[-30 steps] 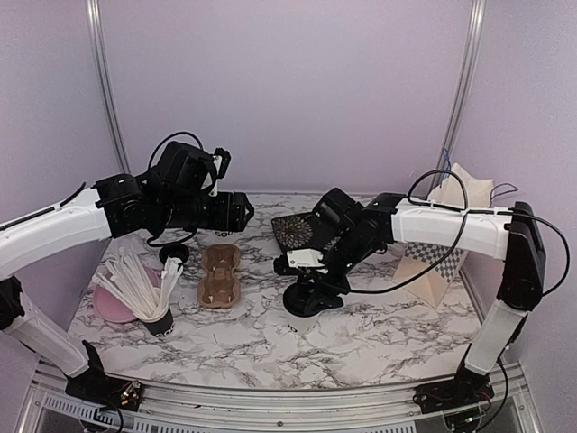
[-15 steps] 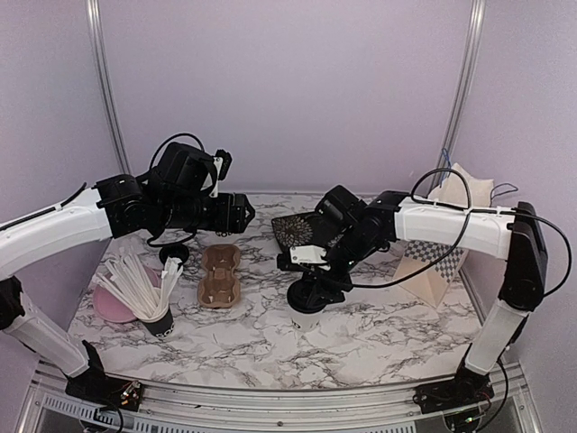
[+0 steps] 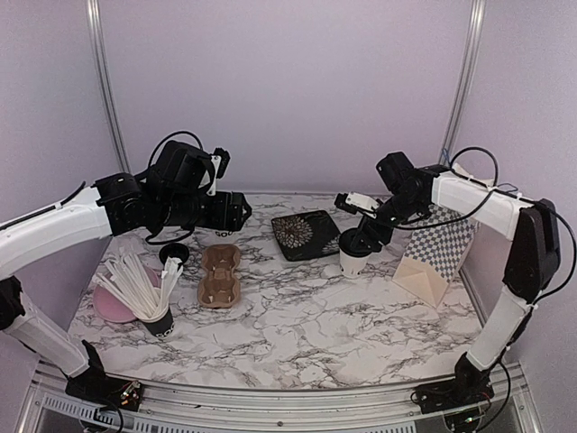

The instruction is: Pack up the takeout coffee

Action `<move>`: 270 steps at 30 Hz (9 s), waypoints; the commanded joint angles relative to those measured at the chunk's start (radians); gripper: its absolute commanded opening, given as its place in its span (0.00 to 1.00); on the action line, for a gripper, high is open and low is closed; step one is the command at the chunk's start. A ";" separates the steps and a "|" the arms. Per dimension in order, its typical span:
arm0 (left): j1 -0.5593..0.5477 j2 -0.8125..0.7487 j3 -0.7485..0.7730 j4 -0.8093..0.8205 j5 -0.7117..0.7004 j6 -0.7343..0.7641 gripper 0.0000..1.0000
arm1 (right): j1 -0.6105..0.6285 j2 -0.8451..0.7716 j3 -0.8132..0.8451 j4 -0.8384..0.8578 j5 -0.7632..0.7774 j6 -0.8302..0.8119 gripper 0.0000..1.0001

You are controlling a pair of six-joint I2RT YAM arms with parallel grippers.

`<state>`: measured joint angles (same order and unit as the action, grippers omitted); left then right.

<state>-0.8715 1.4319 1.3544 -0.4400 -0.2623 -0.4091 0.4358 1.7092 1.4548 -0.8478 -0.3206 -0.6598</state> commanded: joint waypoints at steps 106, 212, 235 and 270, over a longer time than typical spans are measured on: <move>-0.332 0.298 0.336 -0.369 0.156 0.563 0.00 | -0.073 -0.193 -0.231 0.435 -0.283 0.144 0.97; 0.385 0.739 0.230 -0.414 -0.265 0.297 0.20 | -0.072 -0.157 -0.323 0.378 -0.415 0.051 0.95; 0.262 0.405 0.354 -0.480 -0.152 0.292 0.05 | -0.072 -0.168 -0.273 0.359 -0.421 0.088 0.95; 0.139 -0.013 0.061 0.633 1.099 -0.311 0.05 | 0.270 -0.103 0.205 0.536 -0.564 0.337 0.99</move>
<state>-0.7326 1.4631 1.4143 0.0654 0.7860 -0.6628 0.6781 1.6005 1.6100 -0.3069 -0.9146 -0.3183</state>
